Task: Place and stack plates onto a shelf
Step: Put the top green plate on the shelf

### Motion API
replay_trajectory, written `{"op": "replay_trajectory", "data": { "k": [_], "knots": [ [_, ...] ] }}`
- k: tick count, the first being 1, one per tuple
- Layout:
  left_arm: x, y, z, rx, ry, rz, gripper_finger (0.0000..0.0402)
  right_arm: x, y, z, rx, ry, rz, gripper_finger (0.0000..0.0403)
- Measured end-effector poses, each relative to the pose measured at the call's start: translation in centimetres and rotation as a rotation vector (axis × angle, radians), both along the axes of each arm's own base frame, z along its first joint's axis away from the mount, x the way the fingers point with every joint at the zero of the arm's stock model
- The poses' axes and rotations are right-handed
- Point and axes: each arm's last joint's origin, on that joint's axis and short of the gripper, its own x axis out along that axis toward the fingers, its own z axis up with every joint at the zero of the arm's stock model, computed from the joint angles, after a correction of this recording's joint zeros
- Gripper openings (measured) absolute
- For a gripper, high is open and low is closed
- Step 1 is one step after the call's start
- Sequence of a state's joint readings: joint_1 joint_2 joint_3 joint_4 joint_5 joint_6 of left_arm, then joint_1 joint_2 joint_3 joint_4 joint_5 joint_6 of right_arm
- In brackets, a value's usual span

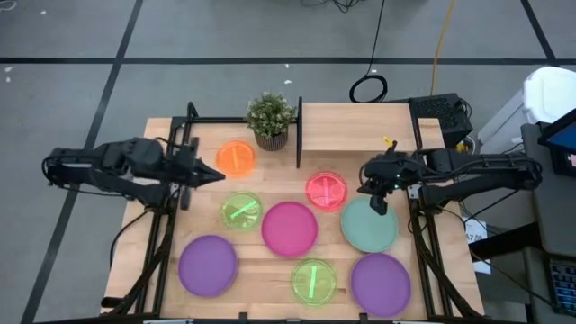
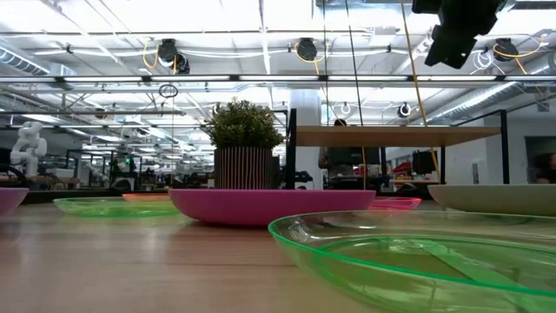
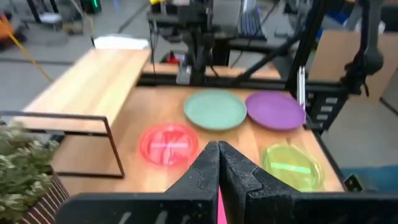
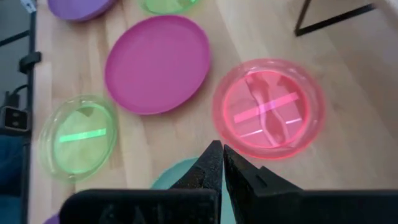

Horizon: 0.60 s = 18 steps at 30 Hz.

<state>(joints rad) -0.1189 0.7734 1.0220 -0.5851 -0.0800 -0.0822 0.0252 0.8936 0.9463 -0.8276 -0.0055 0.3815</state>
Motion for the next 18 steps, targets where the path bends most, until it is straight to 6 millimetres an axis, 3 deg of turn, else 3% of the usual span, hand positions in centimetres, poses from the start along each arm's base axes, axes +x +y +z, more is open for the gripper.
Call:
{"op": "replay_trajectory", "data": {
  "k": [10, 18],
  "knots": [
    [5.5, -2.0, -3.2, 0.026, 0.201, -0.064, 0.0003, -0.1, 2.2, 0.1, 0.056, -0.01, 0.043, 0.0],
    [8.8, -3.5, -5.7, 0.05, 0.288, -0.103, 0.0003, -0.5, 3.5, -0.3, 0.019, 0.029, 0.074, 0.0]
  ]
}}
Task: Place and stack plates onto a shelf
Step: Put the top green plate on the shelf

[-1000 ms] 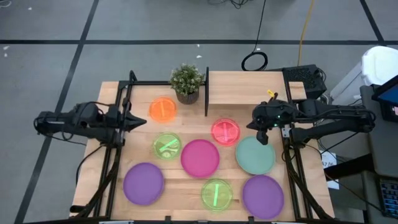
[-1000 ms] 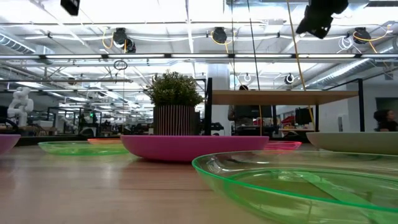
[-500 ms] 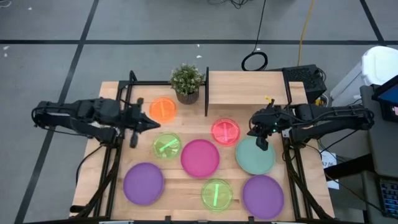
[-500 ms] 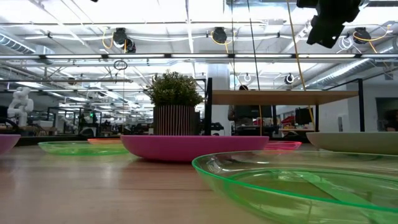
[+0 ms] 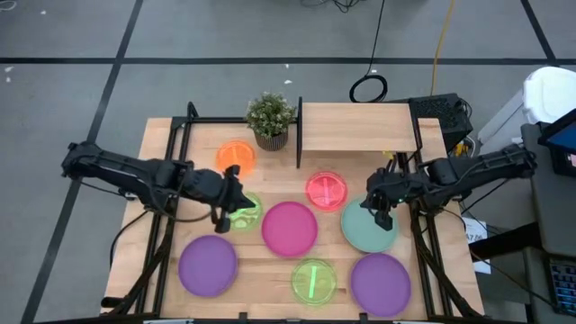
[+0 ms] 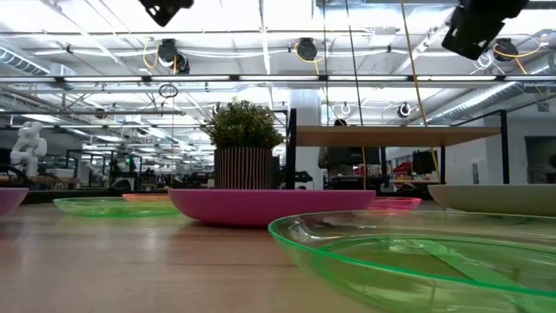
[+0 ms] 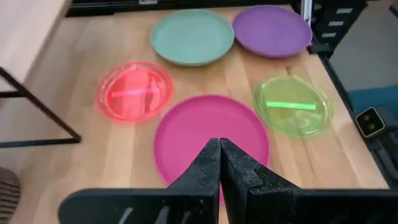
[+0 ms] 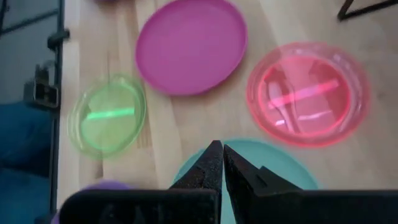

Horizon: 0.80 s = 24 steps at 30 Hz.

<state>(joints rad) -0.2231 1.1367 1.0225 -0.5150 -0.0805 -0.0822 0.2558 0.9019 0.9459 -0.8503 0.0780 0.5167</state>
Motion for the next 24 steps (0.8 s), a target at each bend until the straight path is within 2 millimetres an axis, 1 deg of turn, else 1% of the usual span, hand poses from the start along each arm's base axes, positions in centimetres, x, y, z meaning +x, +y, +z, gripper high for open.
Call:
{"op": "replay_trajectory", "data": {
  "k": [5, 9, 12, 16, 21, 24],
  "knots": [
    [1.4, -0.7, -1.3, 0.008, 0.035, -0.015, 0.0003, 0.3, 0.8, -0.7, 0.036, 0.071, -0.036, 0.0],
    [2.2, -0.9, -1.7, 0.006, 0.027, -0.015, 0.0003, 0.8, 1.8, -1.5, 0.044, 0.131, -0.032, 0.0001],
    [2.4, -0.9, -1.8, 0.006, 0.03, -0.014, 0.0003, 1.2, 2.7, -2.3, 0.032, 0.191, -0.016, 0.0008],
    [2.4, -0.9, -1.8, 0.002, 0.028, -0.012, 0.0003, 1.4, 3.8, -3.5, 0.007, 0.286, 0.006, 0.0027],
    [2.5, -1.0, -1.6, -0.021, 0.002, 0.0, 0.0003, 0.9, 4.9, -4.7, -0.046, 0.421, 0.022, 0.006],
    [2.7, -1.0, -1.4, -0.03, -0.018, 0.001, 0.0003, 0.7, 5.6, -5.0, -0.048, 0.446, 0.019, 0.0082]
  ]
}}
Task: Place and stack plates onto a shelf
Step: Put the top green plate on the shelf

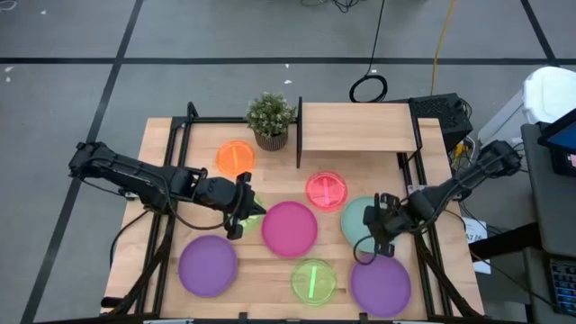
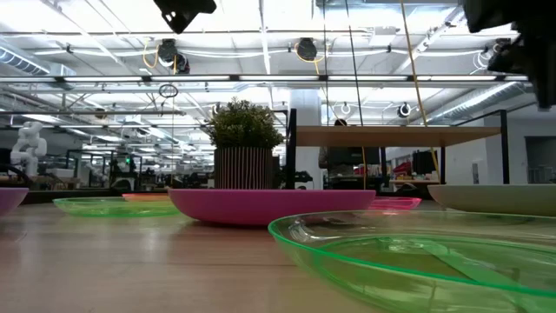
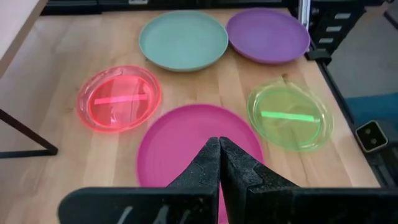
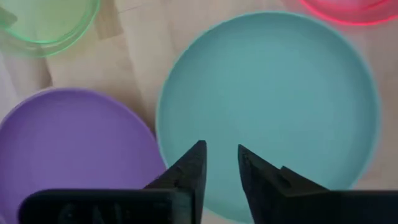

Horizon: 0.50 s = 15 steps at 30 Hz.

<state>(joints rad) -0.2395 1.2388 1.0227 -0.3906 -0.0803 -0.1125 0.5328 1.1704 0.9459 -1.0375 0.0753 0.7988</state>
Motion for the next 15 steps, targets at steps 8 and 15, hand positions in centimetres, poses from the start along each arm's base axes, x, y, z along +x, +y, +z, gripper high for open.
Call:
{"op": "replay_trajectory", "data": {
  "k": [8, 15],
  "knots": [
    [-0.1, -0.8, 0.1, -0.004, -0.012, -0.03, 0.0004, -0.5, 2.3, -0.9, 0.015, 0.06, 0.077, 0.0125],
    [-0.2, -1.6, 0.4, -0.01, -0.047, -0.061, 0.0004, -1.2, 3.8, -1.9, -0.03, 0.117, 0.216, 0.0123]
  ]
}}
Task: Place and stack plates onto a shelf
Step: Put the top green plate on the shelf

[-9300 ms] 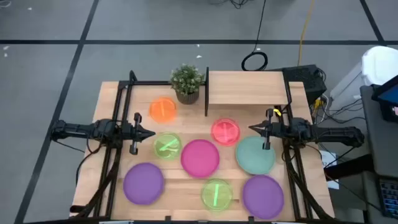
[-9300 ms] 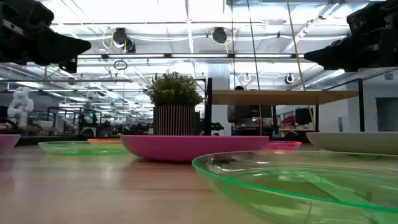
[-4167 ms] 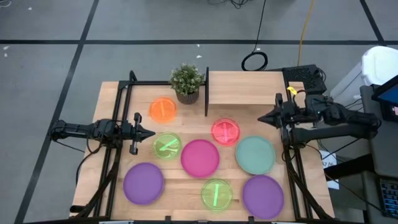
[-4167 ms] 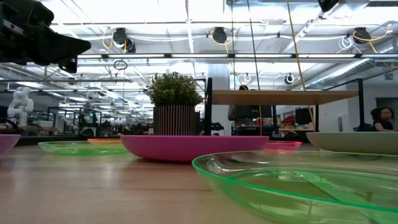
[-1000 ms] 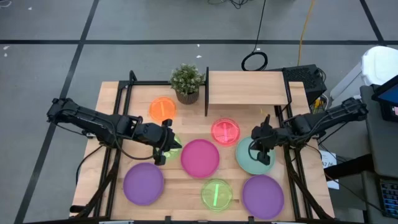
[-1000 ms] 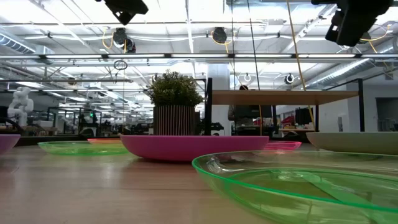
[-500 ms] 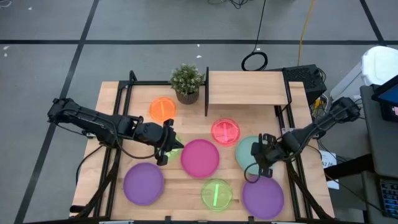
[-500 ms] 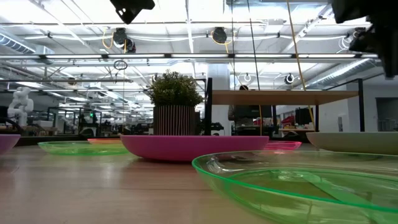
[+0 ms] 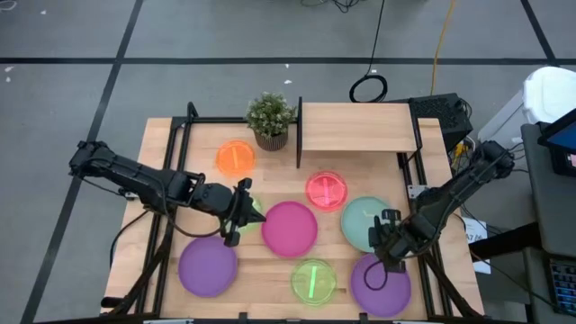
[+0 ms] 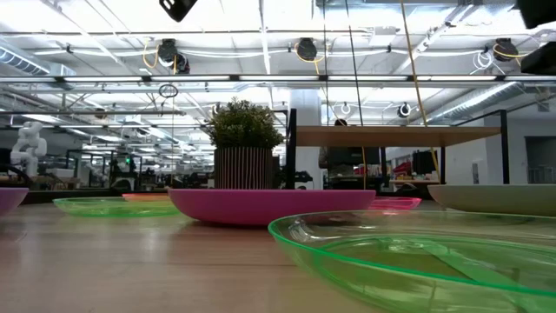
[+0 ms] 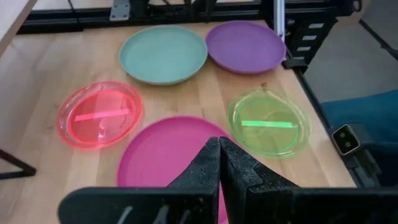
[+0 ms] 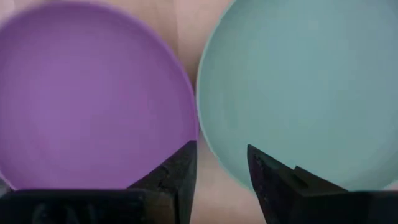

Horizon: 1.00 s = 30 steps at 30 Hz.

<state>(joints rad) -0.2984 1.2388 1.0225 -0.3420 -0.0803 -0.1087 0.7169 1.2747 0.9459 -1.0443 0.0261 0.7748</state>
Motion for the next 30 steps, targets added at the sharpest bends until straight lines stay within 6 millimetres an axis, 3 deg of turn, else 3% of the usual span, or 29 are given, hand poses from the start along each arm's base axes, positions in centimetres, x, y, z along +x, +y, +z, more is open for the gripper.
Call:
{"op": "replay_trajectory", "data": {
  "k": [8, 17, 30],
  "knots": [
    [-0.1, -0.3, 0.0, 0.0, -0.004, -0.013, 0.0004, -1.1, 0.6, -1.9, -0.078, 0.072, 0.207, 0.0119],
    [-0.1, -0.3, 0.0, 0.026, -0.009, -0.028, 0.0004, -3.1, -0.7, -5.8, -0.101, 0.188, 0.22, 0.0118],
    [-0.1, -0.2, 0.0, 0.041, -0.014, -0.008, 0.0004, -3.0, -0.8, -6.7, -0.127, 0.116, 0.41, 0.0101]
  ]
}}
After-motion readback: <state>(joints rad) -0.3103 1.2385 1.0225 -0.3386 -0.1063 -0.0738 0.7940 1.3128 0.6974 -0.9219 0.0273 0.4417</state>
